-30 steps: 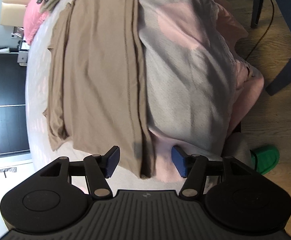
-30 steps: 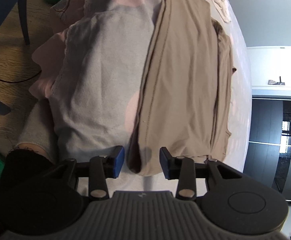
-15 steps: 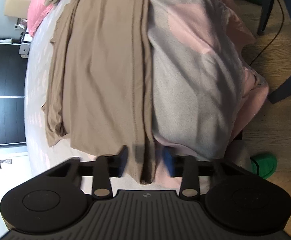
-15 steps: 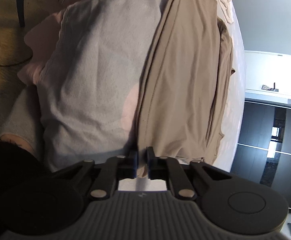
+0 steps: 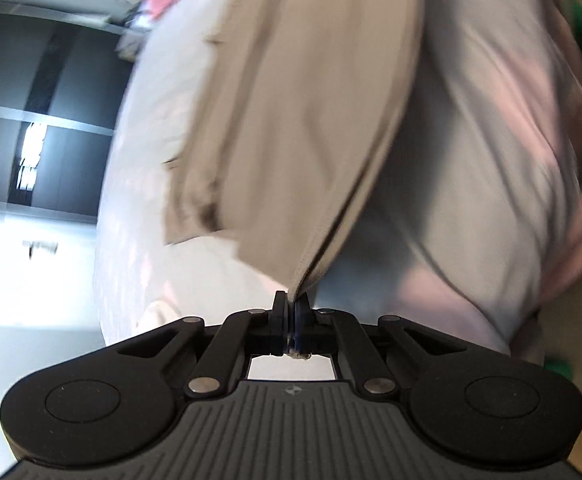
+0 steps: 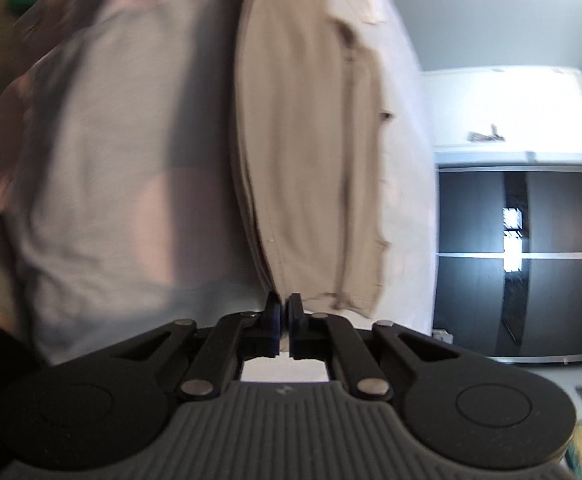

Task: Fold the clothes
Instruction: 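Grasp the folded edge with both tools and lift the tan strip, flipping it over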

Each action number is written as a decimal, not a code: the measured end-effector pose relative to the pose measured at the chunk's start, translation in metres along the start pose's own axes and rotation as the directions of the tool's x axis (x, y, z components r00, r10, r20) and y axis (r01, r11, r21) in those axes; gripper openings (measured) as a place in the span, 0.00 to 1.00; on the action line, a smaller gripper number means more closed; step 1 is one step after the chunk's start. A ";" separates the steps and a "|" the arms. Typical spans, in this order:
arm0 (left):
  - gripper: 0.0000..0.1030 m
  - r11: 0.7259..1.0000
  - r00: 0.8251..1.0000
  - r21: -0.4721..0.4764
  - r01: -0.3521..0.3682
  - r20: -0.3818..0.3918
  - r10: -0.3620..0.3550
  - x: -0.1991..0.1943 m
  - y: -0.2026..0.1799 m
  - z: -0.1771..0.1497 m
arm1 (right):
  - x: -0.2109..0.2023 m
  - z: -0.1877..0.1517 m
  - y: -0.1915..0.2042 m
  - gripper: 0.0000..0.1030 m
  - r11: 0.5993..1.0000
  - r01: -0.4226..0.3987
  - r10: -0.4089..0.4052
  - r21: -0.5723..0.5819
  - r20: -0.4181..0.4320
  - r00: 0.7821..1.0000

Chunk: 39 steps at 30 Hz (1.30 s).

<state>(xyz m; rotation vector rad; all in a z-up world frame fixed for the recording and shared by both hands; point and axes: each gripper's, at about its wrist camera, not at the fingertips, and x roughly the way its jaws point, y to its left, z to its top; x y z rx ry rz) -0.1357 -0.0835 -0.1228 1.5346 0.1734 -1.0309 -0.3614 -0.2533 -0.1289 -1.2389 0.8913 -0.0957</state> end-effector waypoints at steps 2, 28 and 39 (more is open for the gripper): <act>0.01 0.998 1.000 -0.059 0.003 0.013 -0.002 -0.011 0.016 0.002 | -0.010 0.000 -0.014 0.03 1.000 0.012 -0.012 0.026 0.001 1.000; 0.01 0.954 0.978 -0.231 0.192 0.129 -0.166 -0.119 0.073 -0.011 | -0.138 -0.022 -0.054 0.03 0.969 -0.181 0.169 0.169 0.081 0.982; 0.01 0.945 0.975 -0.297 0.139 0.210 -0.077 -0.101 0.133 0.015 | -0.094 -0.040 -0.119 0.03 0.946 -0.061 0.051 0.319 0.040 0.998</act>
